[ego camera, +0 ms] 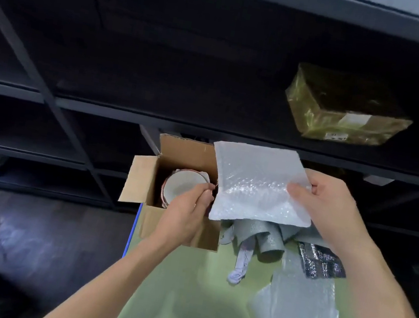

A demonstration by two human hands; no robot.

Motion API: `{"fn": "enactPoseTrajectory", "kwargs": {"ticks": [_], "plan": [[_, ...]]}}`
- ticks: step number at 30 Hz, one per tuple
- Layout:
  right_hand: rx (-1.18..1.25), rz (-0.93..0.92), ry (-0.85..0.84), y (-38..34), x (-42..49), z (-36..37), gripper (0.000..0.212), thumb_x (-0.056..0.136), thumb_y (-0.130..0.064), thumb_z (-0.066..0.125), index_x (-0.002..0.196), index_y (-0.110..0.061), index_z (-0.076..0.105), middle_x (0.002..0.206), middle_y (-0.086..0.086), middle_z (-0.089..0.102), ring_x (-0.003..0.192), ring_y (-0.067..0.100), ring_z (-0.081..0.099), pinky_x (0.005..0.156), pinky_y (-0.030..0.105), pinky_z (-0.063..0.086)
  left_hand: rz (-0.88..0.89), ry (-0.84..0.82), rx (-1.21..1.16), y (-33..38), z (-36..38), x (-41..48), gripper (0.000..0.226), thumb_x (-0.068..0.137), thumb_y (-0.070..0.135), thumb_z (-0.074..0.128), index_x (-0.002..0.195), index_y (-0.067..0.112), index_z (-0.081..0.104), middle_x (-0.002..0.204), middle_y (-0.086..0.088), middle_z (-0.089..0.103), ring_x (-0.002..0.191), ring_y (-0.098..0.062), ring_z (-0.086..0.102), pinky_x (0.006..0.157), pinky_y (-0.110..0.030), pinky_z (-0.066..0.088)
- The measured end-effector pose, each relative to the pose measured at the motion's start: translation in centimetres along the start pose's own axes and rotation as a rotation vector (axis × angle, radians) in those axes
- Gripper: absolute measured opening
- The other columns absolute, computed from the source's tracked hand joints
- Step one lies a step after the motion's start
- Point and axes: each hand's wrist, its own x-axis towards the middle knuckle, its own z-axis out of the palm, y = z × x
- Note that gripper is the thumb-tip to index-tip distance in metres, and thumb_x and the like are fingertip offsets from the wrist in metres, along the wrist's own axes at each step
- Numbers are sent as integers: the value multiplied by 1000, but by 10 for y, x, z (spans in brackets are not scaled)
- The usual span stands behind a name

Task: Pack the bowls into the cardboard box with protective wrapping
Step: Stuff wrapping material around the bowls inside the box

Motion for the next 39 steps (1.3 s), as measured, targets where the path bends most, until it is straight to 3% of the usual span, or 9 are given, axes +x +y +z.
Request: {"fn": "enactPoseTrajectory", "kwargs": {"ticks": [4,7,9,15,20,24,29,34,39], "plan": [[-151,-3,22,-7,13,16,31,94,-21,56,104,-47,68,89,-21,71,81,5,64,71,25,49,-37,-96,-112,2,0,15,32,101,45,28,120,37,53,98,23,63,102,-8,60,88,-28,46],[-252,51,3,-2,21,27,28,91,-19,50,89,-41,67,78,-8,66,70,17,58,60,28,42,-63,-52,-114,1,2,23,35,101,33,29,128,39,51,97,21,66,91,3,61,82,-23,50],[-307,65,13,-2,24,30,35,90,-17,48,83,-46,66,74,-12,63,61,6,52,56,26,40,-100,-5,-99,-3,-1,27,37,101,28,31,132,34,51,98,22,66,89,5,59,79,-16,45],[-432,42,-10,-25,37,46,48,89,-10,41,74,-52,61,61,-21,58,58,4,52,44,11,38,106,-133,167,-5,1,25,27,100,29,46,113,18,67,109,-1,65,101,-18,58,87,-36,48],[-666,-9,-69,-41,58,79,45,82,1,43,98,-28,74,68,-4,60,64,21,56,48,29,40,177,-122,306,-15,13,23,24,100,29,49,107,16,67,107,-6,62,103,-27,51,86,-38,43],[-804,33,-77,-43,69,103,19,75,5,46,74,-7,61,60,6,52,57,28,46,44,29,32,158,-89,327,-19,14,28,30,101,29,48,120,16,66,120,-6,62,106,-28,51,92,-38,43],[-830,52,-100,-34,74,125,36,79,2,54,60,-16,29,58,2,37,48,18,32,43,27,20,91,23,264,-21,-8,52,34,95,24,52,128,18,61,126,-1,62,119,-21,53,102,-35,43],[-911,49,-193,-6,85,148,35,85,-3,54,63,-18,31,66,4,41,74,31,45,64,36,37,105,174,150,-23,-41,74,32,87,21,61,114,30,46,97,9,62,90,-11,60,75,-32,53],[-993,-142,-105,14,76,165,7,86,-20,58,85,-19,52,80,0,62,80,24,61,71,35,35,259,99,441,-22,-49,90,18,93,26,60,108,29,69,95,3,63,90,-18,61,72,-32,48]]}}
